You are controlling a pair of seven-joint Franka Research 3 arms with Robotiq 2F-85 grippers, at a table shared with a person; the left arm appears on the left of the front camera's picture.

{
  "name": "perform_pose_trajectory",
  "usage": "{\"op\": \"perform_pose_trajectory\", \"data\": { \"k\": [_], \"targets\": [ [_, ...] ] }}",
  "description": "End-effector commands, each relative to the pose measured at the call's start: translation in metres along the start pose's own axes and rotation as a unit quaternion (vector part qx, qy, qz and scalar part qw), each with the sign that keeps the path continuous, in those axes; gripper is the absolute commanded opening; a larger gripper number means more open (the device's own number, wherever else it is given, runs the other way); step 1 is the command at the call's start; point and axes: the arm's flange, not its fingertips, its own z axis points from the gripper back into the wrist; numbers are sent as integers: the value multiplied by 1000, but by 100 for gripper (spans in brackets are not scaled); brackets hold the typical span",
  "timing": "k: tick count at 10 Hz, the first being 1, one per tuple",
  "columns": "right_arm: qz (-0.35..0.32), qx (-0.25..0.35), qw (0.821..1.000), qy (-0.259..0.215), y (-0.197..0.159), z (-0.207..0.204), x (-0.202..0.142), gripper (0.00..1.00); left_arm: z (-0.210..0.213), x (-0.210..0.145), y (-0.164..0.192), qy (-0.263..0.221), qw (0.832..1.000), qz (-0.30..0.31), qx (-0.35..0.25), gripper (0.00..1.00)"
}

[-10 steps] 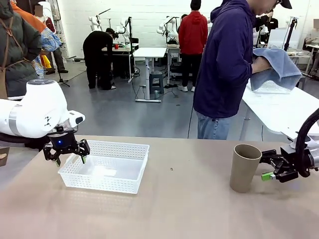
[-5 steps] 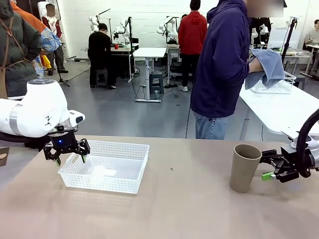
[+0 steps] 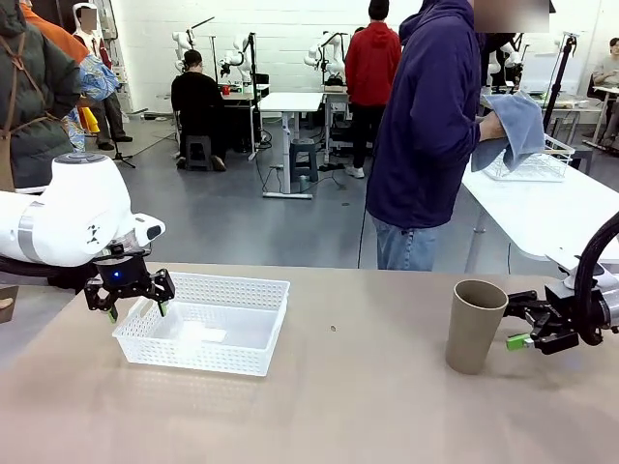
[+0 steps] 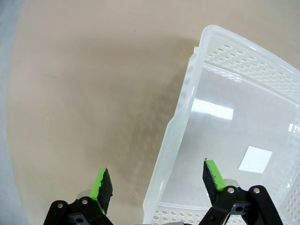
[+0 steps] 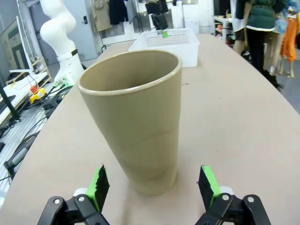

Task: Clean and organize the cups into the basket.
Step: Pick up the Organizing basket and move it to the center of the table, then pick up the Reusable plastic cup from the right side of the table and place it inside the Organizing basket.

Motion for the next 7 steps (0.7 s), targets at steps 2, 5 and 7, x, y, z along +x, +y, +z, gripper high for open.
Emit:
{"op": "perform_pose_trajectory", "data": {
  "k": [2,5,7],
  "targets": [
    [7,-41,999,-6,18,-20,1,100,3,-8,6,1,999,-32,12,100],
    [14,-16,1000,-12,21,-31,-1,100,-4,-7,5,-7,999,-24,33,100],
    [13,-1,1000,-12,22,-37,-2,100,-8,-2,6,-10,999,-10,40,100]
  ]
}}
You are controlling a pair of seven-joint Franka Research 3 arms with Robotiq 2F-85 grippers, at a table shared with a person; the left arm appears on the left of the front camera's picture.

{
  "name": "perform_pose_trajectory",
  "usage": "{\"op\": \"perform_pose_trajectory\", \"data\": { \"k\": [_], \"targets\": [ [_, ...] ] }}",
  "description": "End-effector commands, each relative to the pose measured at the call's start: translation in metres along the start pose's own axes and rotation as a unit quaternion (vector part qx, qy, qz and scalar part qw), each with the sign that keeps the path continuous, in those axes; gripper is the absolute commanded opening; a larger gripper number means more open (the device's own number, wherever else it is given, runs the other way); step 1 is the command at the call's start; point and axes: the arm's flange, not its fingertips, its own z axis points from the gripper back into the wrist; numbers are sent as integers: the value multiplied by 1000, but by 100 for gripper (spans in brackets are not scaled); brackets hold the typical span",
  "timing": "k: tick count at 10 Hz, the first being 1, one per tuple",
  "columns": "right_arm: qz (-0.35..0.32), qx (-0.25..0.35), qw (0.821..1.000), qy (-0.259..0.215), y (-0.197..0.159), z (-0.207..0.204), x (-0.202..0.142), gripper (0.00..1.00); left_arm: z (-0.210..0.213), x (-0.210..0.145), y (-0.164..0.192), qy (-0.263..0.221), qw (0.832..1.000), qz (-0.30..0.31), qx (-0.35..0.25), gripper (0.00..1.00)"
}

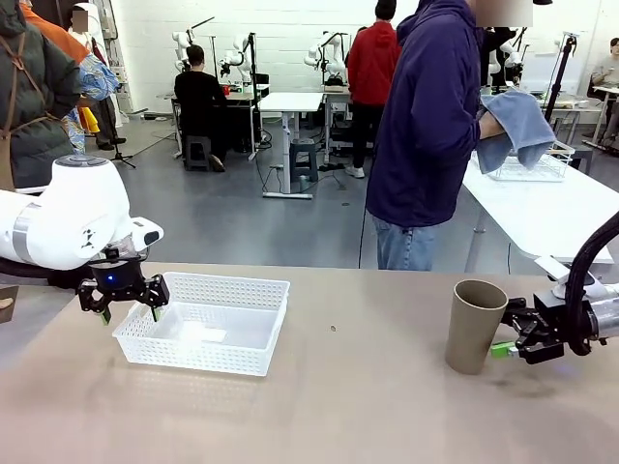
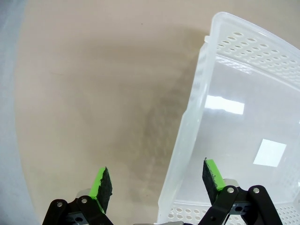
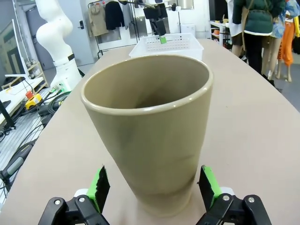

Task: Clean and organize the cups into the basket.
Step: Pick up the Organizing basket and move it to the center of the table, then pick up the Reusable plastic cup from the right side of the table and place it inside the Organizing basket.

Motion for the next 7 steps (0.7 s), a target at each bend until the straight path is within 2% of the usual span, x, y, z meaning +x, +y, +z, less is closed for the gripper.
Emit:
{"op": "perform_pose_trajectory", "data": {
  "k": [1,7],
  "targets": [
    [6,14,1000,3,4,-11,-3,100,-9,5,-1,-1,1000,16,22,100],
    [5,41,999,2,-7,-39,-5,100,-9,-7,-3,28,999,-17,12,100]
  ]
}}
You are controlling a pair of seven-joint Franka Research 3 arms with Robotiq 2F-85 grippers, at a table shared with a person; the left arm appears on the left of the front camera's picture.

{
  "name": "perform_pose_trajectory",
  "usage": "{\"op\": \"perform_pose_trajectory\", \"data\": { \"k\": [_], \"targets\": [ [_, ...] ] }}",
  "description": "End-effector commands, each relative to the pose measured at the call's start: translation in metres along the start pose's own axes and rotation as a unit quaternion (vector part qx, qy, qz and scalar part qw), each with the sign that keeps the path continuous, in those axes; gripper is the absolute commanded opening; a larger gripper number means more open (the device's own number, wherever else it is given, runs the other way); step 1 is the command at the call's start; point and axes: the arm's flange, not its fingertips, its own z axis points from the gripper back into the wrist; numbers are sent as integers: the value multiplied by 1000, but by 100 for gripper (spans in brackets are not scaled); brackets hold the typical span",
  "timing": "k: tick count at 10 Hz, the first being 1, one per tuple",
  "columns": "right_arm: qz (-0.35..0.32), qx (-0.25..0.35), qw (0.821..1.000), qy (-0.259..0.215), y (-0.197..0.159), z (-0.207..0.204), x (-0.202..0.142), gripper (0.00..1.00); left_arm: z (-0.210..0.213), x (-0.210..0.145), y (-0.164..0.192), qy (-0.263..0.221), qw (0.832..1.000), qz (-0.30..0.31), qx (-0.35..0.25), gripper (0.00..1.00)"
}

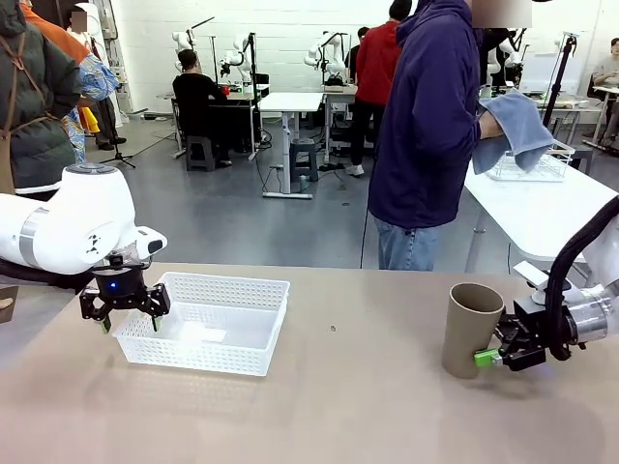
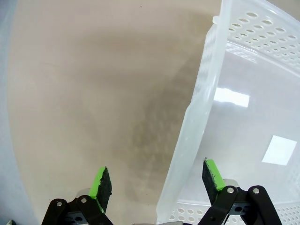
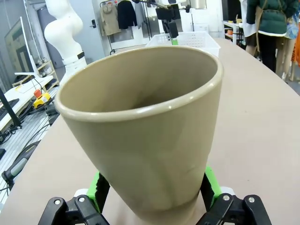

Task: Clean and organize the cups into the basket.
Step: Pick up the Organizing basket and move it to the center of the table, then pick up the Reusable plastic cup from the right side of the table and place it inside the Organizing basket.

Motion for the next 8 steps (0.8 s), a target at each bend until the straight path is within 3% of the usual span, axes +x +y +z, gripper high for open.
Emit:
{"op": "perform_pose_trajectory", "data": {
  "k": [1,8],
  "targets": [
    [7,2,1000,1,-6,-6,-1,100,7,-4,2,7,1000,-15,-4,100],
    [18,20,999,-27,-11,-20,1,100,12,-11,0,40,996,-65,-36,100]
  ]
}}
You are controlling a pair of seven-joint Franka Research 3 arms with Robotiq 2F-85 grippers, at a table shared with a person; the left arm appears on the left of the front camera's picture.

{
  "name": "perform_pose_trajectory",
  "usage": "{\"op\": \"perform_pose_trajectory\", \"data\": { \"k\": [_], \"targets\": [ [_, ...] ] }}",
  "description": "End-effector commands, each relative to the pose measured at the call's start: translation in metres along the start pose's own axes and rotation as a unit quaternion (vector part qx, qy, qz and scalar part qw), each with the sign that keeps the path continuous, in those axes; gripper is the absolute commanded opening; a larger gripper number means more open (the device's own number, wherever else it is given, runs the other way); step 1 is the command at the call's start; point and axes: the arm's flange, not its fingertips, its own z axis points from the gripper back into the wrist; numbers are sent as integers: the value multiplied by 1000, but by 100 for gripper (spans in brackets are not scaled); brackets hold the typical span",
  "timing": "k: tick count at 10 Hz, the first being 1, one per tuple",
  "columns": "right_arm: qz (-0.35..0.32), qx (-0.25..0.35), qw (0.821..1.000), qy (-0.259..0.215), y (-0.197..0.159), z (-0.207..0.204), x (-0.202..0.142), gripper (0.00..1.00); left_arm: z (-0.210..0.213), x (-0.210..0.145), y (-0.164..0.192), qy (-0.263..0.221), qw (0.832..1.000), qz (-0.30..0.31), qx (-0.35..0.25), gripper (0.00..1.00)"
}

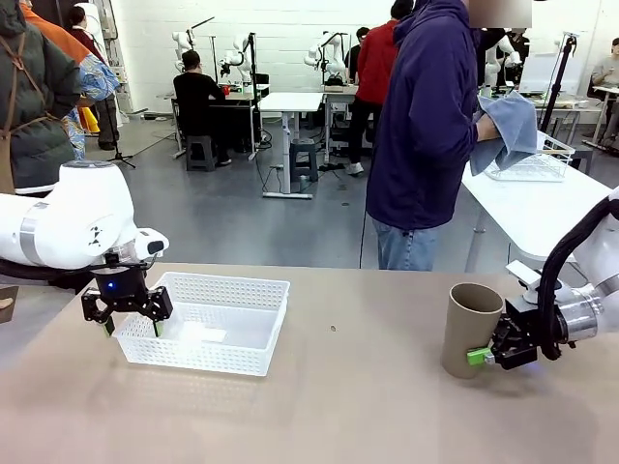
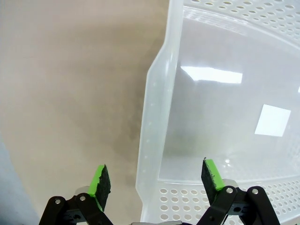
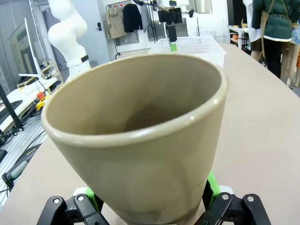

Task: Clean and organize the cups into the basket.
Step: Pick up the Organizing basket and move it to the center of the table, then pick up the Reusable plastic cup from the right side of the table and place it inside the Organizing basket.

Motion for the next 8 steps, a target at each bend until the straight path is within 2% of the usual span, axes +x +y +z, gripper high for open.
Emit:
{"op": "perform_pose_trajectory", "data": {
  "k": [1,3,4,5,6,7,8],
  "targets": [
    [15,6,1000,-10,-6,-9,-1,100,5,-3,3,2,1000,-11,-12,100],
    [21,14,1000,-11,-7,-10,-2,100,6,-4,2,0,1000,-16,-18,100],
    [27,17,999,-6,-6,-10,-3,44,7,-2,3,5,999,-22,-28,64],
    [27,15,1000,-7,-6,-9,-4,44,8,-4,3,6,999,-24,-29,44],
    [26,14,1000,-8,-6,-8,-4,0,8,-4,3,10,999,-25,-26,8],
    [26,14,1000,-8,-6,-8,-4,41,8,-4,3,12,999,-26,-24,0],
    [24,15,1000,-6,-6,-8,-5,0,7,-4,4,15,999,-25,-24,0]
  ]
}}
